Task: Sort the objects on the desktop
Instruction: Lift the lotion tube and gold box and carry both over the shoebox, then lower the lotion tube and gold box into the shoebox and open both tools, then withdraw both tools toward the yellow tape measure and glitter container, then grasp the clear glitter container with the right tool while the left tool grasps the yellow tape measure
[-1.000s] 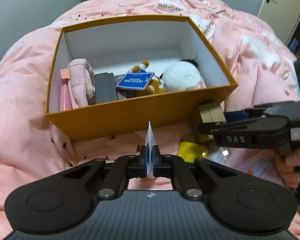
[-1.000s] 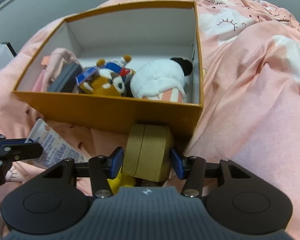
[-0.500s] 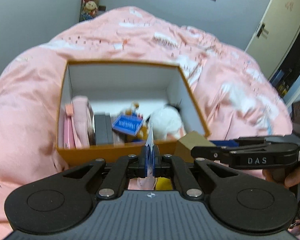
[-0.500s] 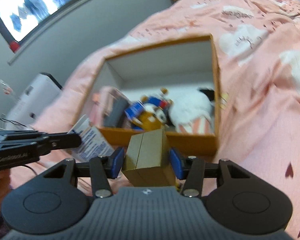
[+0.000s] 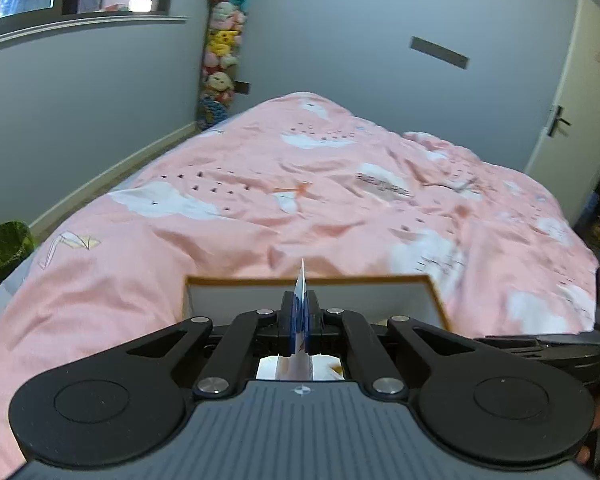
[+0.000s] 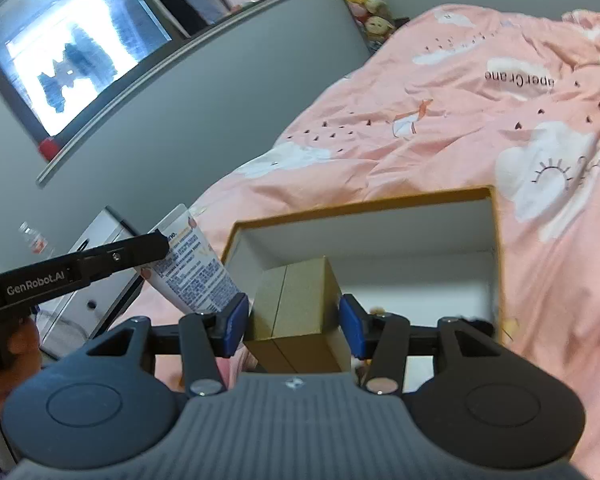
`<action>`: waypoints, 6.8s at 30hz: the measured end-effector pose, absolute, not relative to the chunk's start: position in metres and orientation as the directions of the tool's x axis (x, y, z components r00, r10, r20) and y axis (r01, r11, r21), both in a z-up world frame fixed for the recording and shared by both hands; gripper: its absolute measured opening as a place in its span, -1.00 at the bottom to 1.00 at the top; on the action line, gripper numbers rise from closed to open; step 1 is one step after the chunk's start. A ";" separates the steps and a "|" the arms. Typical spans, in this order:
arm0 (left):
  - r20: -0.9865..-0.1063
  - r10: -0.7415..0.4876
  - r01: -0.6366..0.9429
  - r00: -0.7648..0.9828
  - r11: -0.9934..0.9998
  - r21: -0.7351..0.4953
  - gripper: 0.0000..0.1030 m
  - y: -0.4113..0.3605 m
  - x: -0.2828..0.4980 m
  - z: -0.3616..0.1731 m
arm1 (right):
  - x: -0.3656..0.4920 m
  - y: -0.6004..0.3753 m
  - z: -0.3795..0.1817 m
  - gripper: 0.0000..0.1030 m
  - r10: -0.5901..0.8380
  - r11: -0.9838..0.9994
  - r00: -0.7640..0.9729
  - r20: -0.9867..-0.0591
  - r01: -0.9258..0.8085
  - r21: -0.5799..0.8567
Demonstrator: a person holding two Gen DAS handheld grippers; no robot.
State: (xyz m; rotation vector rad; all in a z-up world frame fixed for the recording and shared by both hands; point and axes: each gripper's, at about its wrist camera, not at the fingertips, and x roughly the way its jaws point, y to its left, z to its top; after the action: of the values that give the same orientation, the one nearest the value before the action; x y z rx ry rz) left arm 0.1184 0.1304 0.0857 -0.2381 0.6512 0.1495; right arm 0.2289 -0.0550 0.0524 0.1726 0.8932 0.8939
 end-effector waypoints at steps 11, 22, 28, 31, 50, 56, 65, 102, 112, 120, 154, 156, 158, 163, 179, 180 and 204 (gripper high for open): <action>-0.633 0.197 -0.285 0.749 0.958 -0.040 -0.94 0.155 0.158 0.037 | 0.293 0.024 -0.009 0.01 0.686 0.702 0.285 -0.670 -0.504 0.503; -0.649 0.247 -0.275 0.719 0.960 0.061 -0.94 0.158 0.167 0.003 | 0.299 0.059 -0.045 0.01 0.688 0.707 0.287 -0.667 -0.473 0.526; -0.651 0.259 -0.265 0.713 0.960 0.091 -0.94 0.158 0.165 -0.014 | 0.303 0.066 -0.057 0.01 0.694 0.693 0.219 -0.686 -0.460 0.555; -0.649 0.273 -0.253 0.710 0.959 0.126 -0.94 0.155 0.165 -0.019 | 0.306 0.065 -0.060 0.01 0.711 0.677 0.185 -0.678 -0.442 0.589; -0.690 0.199 -0.372 0.696 0.922 -0.109 -0.90 0.191 0.118 0.009 | 0.316 0.076 -0.055 -0.61 0.556 0.711 0.145 -0.818 -0.594 0.377; -0.727 0.160 -0.368 0.668 0.920 -0.136 -0.90 0.194 0.114 -0.003 | 0.314 0.091 -0.063 -0.70 0.565 0.693 0.124 -0.816 -0.608 0.387; -0.724 0.164 -0.364 0.670 0.922 -0.128 -0.90 0.192 0.110 -0.004 | 0.306 0.097 -0.064 -0.89 0.574 0.682 0.126 -0.809 -0.620 0.387; -0.859 -0.154 -0.005 0.489 0.984 -0.180 -0.56 0.045 0.032 -0.012 | 0.126 -0.101 -0.042 -0.51 0.478 0.786 0.285 -0.831 -0.561 0.260; -0.881 -0.177 0.014 0.439 0.982 -0.190 -0.51 0.024 0.034 -0.037 | 0.128 -0.117 -0.068 -0.25 0.375 0.841 0.287 -0.881 -0.506 0.193; -0.885 -0.161 -0.025 0.438 0.981 -0.191 -0.51 0.029 0.036 -0.037 | 0.133 -0.113 -0.080 0.07 0.376 0.821 0.234 -0.897 -0.532 0.205; -0.876 -0.249 -0.166 0.414 0.925 -0.341 -0.51 0.043 0.049 -0.067 | 0.132 -0.130 -0.074 -0.37 0.644 0.652 0.067 -0.762 -0.569 0.501; -0.882 -0.246 -0.212 0.403 0.912 -0.351 -0.51 0.043 0.055 -0.074 | 0.129 -0.128 -0.075 -0.37 0.643 0.645 0.063 -0.764 -0.584 0.494; -0.877 -0.262 -0.227 0.402 0.900 -0.373 -0.51 0.042 0.060 -0.080 | 0.127 -0.127 -0.075 -0.38 0.637 0.645 0.070 -0.768 -0.594 0.481; -0.899 -0.235 -0.263 0.370 0.902 -0.343 -0.50 0.036 0.072 -0.095 | 0.122 -0.123 -0.075 -0.39 0.621 0.646 0.087 -0.779 -0.620 0.446; -0.897 -0.235 -0.265 0.374 0.900 -0.346 -0.41 0.034 0.072 -0.102 | 0.117 -0.130 -0.067 -0.13 0.573 0.723 0.260 -0.777 -0.607 0.330; -0.896 -0.236 -0.265 0.375 0.899 -0.348 -0.41 0.035 0.072 -0.102 | 0.117 -0.129 -0.067 -0.13 0.563 0.731 0.270 -0.781 -0.605 0.317; -0.883 -0.247 -0.298 0.399 0.875 -0.380 -0.40 0.051 0.064 -0.100 | 0.154 -0.121 -0.100 -0.13 0.494 0.744 0.094 -0.865 -0.561 0.364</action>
State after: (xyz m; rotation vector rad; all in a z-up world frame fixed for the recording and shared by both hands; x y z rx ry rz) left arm 0.0641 0.0509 -0.0996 -0.5345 1.1758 0.0344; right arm 0.1535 -0.1211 -0.1001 -0.0649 1.2528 0.7831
